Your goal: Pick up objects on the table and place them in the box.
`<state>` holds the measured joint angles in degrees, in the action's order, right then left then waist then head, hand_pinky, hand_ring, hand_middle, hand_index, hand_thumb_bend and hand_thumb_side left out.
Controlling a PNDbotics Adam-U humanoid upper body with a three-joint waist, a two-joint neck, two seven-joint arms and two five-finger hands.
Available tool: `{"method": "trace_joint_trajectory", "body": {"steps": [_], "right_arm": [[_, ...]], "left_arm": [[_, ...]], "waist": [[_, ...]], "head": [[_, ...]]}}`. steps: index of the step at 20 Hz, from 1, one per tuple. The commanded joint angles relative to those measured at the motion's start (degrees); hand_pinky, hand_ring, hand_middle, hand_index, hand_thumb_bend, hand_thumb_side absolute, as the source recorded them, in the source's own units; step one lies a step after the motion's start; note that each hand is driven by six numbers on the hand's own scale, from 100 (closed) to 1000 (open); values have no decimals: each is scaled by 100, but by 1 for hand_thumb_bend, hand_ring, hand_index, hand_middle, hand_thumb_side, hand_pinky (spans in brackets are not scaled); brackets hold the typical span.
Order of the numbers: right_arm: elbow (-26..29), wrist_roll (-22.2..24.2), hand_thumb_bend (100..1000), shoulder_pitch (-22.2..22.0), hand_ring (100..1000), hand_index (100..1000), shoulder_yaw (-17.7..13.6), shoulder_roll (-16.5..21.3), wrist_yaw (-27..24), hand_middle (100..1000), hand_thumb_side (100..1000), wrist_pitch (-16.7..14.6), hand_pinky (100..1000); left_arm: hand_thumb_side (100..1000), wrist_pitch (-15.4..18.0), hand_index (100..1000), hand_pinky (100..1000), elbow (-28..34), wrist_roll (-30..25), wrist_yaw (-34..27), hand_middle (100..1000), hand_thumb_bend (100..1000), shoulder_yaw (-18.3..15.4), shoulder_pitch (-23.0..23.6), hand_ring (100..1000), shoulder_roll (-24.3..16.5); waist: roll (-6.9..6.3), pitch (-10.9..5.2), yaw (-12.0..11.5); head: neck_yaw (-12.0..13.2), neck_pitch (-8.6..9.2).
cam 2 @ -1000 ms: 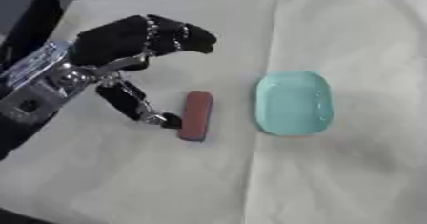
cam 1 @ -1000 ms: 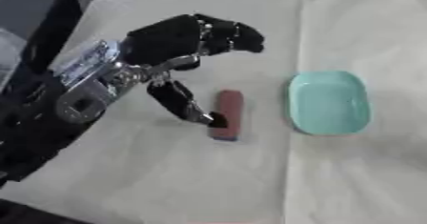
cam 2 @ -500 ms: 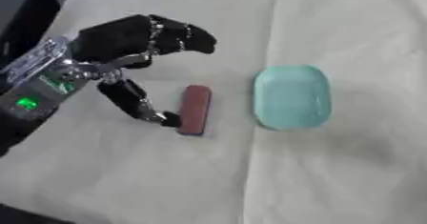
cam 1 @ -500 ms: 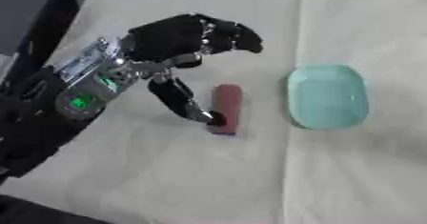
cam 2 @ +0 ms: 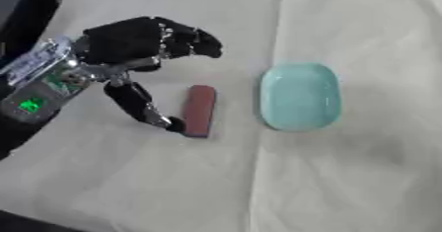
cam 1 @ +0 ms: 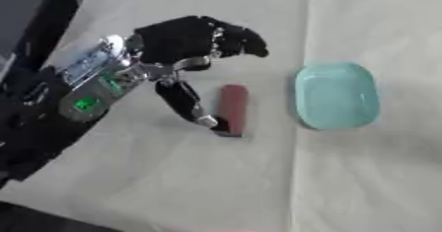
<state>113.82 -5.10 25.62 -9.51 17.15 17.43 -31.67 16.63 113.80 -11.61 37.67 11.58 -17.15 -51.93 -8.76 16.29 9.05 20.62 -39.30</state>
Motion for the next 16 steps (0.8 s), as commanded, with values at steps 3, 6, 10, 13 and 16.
{"method": "trace_joint_trajectory", "body": {"steps": [3,6,10,13,16], "right_arm": [[77,26,100,93,365,821,1,84,-41,622,793,-1,194],[77,31,100,99,364,821,-3,92,-47,622,793,0,193],[77,37,100,106,364,821,-7,102,-57,622,793,1,193],[77,41,100,109,364,821,-6,105,-60,622,793,1,193],[77,44,100,111,364,821,-5,105,-62,622,793,0,193]], "left_arm": [[516,-130,945,668,80,-215,265,862,668,7,-5,792,-187],[524,-180,946,671,80,-305,410,862,676,23,54,794,-191],[534,-250,948,678,80,-371,559,865,686,16,147,800,-182],[541,-299,949,681,80,-415,649,866,694,13,207,802,-184],[546,-333,950,684,80,-463,750,867,704,12,245,805,-192]], "waist": [[9,-58,16],[3,-39,25],[-3,-23,30],[-3,-20,28],[1,-18,31]], "head": [[-47,-60],[-55,-81],[-63,-101],[-65,-103],[-69,-107]]}}
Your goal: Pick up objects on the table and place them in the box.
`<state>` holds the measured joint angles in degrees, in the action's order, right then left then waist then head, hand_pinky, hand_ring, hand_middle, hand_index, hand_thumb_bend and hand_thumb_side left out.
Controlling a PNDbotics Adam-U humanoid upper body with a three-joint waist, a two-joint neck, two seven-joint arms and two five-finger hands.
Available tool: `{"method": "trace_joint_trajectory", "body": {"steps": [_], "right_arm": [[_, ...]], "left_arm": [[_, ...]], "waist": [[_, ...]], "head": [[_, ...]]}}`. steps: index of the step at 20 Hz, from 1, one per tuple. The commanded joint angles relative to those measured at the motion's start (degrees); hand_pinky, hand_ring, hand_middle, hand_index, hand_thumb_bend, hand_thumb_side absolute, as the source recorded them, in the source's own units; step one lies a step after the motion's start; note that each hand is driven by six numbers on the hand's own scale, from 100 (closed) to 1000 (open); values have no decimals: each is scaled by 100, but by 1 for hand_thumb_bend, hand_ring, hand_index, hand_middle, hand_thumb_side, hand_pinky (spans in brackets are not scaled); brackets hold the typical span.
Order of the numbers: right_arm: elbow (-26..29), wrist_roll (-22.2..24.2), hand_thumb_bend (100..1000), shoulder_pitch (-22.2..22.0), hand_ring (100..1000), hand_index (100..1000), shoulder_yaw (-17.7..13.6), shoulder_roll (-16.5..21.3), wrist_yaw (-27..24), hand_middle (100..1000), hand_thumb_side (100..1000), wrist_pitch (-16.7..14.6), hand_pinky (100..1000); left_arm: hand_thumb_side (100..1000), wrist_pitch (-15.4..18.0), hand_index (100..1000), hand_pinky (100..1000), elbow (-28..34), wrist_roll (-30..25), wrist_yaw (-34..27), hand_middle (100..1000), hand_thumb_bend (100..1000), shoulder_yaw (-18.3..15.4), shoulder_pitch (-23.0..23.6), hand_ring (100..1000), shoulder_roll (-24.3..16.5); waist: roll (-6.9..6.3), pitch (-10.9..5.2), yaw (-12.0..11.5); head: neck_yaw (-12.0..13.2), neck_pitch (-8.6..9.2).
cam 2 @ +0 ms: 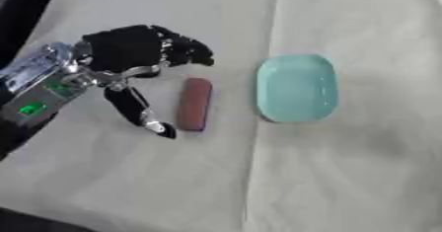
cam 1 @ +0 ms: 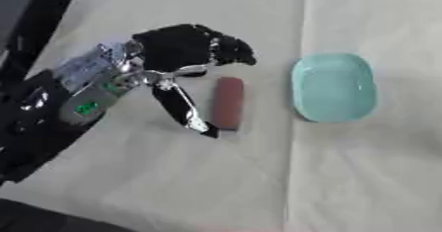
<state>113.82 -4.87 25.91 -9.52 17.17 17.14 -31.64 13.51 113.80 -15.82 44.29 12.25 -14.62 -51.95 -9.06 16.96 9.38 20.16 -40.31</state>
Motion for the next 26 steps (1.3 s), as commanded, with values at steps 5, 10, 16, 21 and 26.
{"method": "trace_joint_trajectory", "body": {"steps": [5,10,16,21,26], "right_arm": [[77,19,100,85,364,821,-5,104,-36,622,792,-4,193],[77,20,100,88,364,820,-6,104,-42,621,792,-7,193],[77,27,100,99,363,821,-6,100,-51,621,792,-15,193],[77,37,100,107,363,821,-4,98,-60,620,792,-17,193],[77,53,100,123,363,821,-2,88,-70,620,792,-22,193]], "left_arm": [[558,-68,952,687,67,-126,319,871,720,-91,34,809,-186],[557,-63,950,683,-30,-104,422,868,712,-95,47,807,-146],[575,-2,948,679,-310,-1,497,865,684,-54,-8,803,-33],[583,65,945,674,-531,23,517,861,662,-1,-105,799,70],[593,109,944,672,-805,26,525,859,652,76,-225,797,207]], "waist": [[35,-81,0],[33,-77,4],[36,-59,17],[33,-45,30],[29,-29,53]], "head": [[-20,10],[-15,9],[-16,15],[-14,8],[-19,8]]}}
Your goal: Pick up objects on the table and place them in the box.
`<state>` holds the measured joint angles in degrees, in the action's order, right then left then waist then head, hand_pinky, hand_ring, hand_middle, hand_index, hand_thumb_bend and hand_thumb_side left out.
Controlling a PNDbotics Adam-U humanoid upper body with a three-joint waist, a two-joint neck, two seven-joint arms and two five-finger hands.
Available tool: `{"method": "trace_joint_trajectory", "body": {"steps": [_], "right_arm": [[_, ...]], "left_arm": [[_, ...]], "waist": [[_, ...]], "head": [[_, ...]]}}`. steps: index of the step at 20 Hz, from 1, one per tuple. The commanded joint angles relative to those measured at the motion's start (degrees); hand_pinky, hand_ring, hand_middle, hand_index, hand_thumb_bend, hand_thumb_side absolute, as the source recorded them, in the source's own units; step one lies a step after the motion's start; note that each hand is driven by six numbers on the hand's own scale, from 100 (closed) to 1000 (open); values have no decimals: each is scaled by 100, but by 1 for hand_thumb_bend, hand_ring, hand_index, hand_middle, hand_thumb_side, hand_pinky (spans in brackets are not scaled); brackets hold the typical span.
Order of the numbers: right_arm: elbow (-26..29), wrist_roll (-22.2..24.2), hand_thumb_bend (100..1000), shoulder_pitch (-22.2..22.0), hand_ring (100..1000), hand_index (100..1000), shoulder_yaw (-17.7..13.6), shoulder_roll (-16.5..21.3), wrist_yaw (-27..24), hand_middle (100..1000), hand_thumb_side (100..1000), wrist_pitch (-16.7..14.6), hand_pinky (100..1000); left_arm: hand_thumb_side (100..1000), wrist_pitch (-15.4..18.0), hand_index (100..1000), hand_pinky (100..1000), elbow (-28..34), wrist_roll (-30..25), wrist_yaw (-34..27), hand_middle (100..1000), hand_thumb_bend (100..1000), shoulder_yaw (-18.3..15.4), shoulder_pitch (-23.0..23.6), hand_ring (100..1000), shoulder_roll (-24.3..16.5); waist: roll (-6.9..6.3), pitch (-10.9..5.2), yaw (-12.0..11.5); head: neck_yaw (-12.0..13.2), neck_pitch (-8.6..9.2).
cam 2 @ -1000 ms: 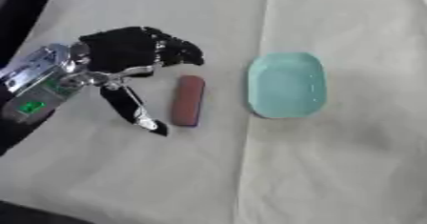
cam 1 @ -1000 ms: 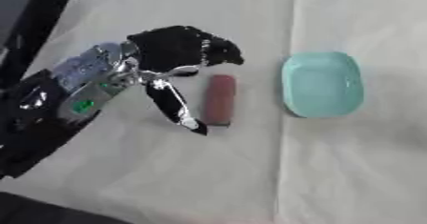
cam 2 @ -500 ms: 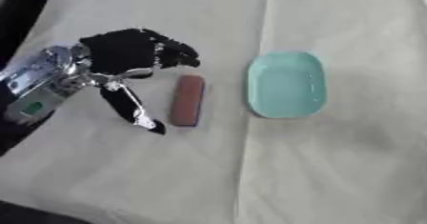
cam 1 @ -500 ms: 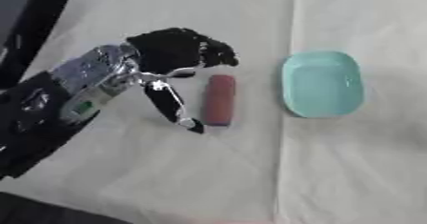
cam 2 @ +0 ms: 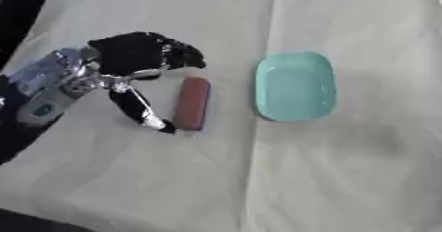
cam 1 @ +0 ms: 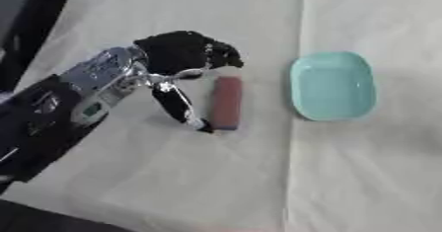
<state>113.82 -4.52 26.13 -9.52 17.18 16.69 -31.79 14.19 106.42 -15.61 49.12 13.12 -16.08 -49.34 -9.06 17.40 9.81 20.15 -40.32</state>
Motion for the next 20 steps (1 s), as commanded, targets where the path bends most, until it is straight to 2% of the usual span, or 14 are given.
{"method": "trace_joint_trajectory", "body": {"steps": [1,11,20], "right_arm": [[77,19,100,102,363,821,-2,87,-25,620,792,-8,193],[77,32,100,106,363,821,-8,86,-28,620,791,-5,193],[77,34,100,119,363,821,-9,87,-33,620,790,-9,193]], "left_arm": [[594,51,944,672,-104,10,50,859,652,-1,-94,797,-38],[616,151,943,673,-377,-33,129,858,643,120,-213,797,127],[652,286,944,678,-538,-85,368,859,659,248,-133,800,195]], "waist": [[28,-71,12],[22,-69,20],[23,-55,29]], "head": [[-19,9],[-44,-15],[-59,-38]]}}
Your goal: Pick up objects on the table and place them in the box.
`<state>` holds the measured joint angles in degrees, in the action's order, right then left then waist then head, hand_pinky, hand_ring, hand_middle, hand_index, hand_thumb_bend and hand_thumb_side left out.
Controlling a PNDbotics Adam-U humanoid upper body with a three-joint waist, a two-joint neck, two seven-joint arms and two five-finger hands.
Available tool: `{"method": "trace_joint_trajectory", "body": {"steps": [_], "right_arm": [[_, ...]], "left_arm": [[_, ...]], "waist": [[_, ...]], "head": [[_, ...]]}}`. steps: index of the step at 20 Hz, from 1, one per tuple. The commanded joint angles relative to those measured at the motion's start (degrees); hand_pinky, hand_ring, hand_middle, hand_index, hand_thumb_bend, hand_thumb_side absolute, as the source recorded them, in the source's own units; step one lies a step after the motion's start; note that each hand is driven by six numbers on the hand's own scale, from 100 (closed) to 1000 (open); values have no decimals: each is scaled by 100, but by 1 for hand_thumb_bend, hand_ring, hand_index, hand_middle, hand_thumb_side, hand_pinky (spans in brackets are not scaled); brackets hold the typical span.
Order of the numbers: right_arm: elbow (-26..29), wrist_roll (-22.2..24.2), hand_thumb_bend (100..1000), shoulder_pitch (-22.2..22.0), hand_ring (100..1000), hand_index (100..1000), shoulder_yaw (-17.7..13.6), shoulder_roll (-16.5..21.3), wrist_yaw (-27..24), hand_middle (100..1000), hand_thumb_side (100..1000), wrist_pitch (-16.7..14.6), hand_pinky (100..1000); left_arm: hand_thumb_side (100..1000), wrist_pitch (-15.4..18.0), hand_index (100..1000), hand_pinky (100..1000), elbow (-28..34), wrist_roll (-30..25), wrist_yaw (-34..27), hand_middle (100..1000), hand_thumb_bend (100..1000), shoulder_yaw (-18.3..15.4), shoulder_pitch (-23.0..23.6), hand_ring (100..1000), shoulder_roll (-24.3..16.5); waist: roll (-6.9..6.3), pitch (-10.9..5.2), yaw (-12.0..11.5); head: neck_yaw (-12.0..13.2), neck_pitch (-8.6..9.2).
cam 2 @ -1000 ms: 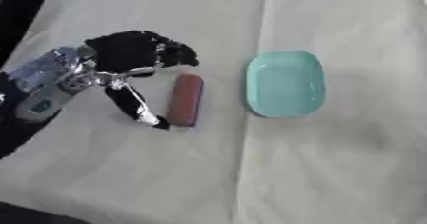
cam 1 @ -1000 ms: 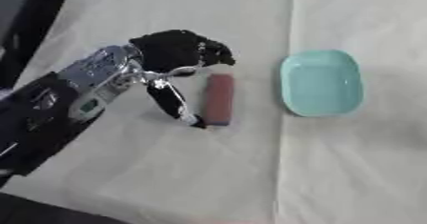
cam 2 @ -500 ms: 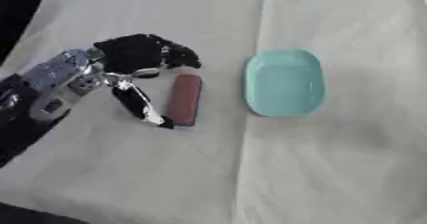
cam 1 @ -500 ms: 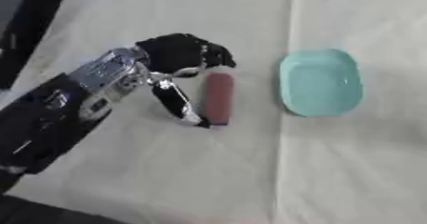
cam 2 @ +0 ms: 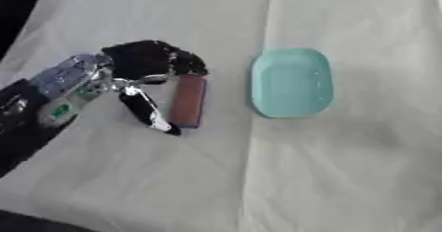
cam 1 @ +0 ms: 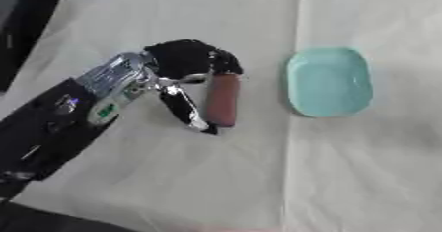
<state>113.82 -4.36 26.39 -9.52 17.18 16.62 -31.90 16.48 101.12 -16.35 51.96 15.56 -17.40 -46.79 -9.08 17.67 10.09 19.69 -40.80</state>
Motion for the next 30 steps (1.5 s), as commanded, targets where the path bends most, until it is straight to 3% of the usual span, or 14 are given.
{"method": "trace_joint_trajectory", "body": {"steps": [1,9,18,20,21,25,26,27,30], "right_arm": [[77,18,100,96,363,821,-8,85,-26,620,790,1,193],[77,26,100,107,362,821,-6,87,-31,620,778,7,192],[77,42,100,102,361,821,-5,91,-44,619,776,12,192],[77,46,100,98,361,821,-5,93,-46,618,776,15,191],[77,49,100,95,360,821,-5,95,-47,617,776,18,191],[77,64,100,85,360,821,-4,102,-53,615,776,25,191],[77,67,100,84,360,821,-3,103,-54,615,776,26,191],[77,70,100,81,360,822,-4,103,-56,615,777,28,191],[77,75,100,78,360,821,-5,102,-60,615,777,29,191]], "left_arm": [[652,76,944,678,-38,-16,120,859,659,22,13,800,-46],[675,275,939,676,-194,24,351,855,634,144,127,796,80],[631,352,869,648,-256,156,413,802,627,162,182,756,106],[575,342,812,595,-232,222,403,725,636,152,196,678,96],[515,323,760,534,-207,279,390,641,641,143,203,598,83],[134,191,571,199,-19,493,342,422,620,104,242,401,5],[153,151,579,214,36,516,329,430,624,97,256,409,-11],[100,105,506,100,92,534,305,359,581,82,269,348,-23],[100,-10,479,100,233,544,180,340,553,44,313,341,-55]], "waist": [[26,-80,5],[24,-67,13],[23,-67,11],[20,-68,12],[17,-70,13],[7,-78,12],[5,-79,12],[3,-82,11],[0,-88,10]], "head": [[-12,11],[-22,-8],[-18,-2],[-18,1],[-18,-2],[-19,-2],[-19,-2],[-20,1],[-20,5]]}}
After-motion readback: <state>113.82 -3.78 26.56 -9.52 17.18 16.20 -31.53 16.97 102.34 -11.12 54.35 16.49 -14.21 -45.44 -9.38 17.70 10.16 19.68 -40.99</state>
